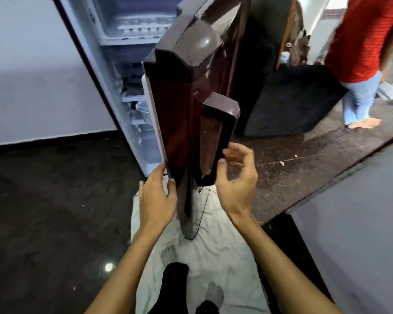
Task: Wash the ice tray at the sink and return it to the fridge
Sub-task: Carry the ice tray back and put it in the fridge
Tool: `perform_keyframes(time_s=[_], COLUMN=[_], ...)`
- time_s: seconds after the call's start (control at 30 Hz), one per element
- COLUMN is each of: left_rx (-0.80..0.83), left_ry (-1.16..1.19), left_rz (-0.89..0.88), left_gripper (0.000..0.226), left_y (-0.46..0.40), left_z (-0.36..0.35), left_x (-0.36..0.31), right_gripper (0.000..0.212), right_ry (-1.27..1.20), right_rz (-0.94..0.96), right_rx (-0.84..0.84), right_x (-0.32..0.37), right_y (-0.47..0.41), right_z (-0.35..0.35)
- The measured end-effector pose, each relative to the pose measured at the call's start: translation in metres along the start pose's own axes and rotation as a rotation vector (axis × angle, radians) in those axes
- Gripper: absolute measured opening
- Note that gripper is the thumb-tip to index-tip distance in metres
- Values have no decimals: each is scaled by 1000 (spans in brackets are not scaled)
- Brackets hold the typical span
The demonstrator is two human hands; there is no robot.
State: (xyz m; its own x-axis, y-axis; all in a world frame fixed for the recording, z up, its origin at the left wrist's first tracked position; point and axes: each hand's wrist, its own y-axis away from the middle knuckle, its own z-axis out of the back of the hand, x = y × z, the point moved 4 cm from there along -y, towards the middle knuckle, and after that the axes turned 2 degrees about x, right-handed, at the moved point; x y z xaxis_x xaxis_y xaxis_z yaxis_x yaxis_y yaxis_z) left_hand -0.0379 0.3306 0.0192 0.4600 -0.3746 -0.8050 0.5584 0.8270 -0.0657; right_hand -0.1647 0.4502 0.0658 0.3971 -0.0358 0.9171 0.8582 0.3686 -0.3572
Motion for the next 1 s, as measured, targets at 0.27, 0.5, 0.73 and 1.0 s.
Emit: perform_keyframes(time_s=[0.27, 0.5, 0.73, 1.0], left_rx=[-122, -165, -139, -129], left_ry=[36, 21, 69, 45], left_rz=[98, 147, 212, 184], left_gripper=[50, 53, 55, 27], left_y=[-61, -119, -159, -215], left_z=[54, 92, 105, 109], left_x=[47, 82, 98, 100], right_gripper=[47, 45, 41, 41], right_ry=[-96, -51, -63, -2], right_rz=[-50, -16, -58, 12], right_rx=[276, 461, 588, 652], right_x=[0, 10, 16, 14], right_y=[-18, -40, -71, -106], right_z=[-103, -187, -262, -319])
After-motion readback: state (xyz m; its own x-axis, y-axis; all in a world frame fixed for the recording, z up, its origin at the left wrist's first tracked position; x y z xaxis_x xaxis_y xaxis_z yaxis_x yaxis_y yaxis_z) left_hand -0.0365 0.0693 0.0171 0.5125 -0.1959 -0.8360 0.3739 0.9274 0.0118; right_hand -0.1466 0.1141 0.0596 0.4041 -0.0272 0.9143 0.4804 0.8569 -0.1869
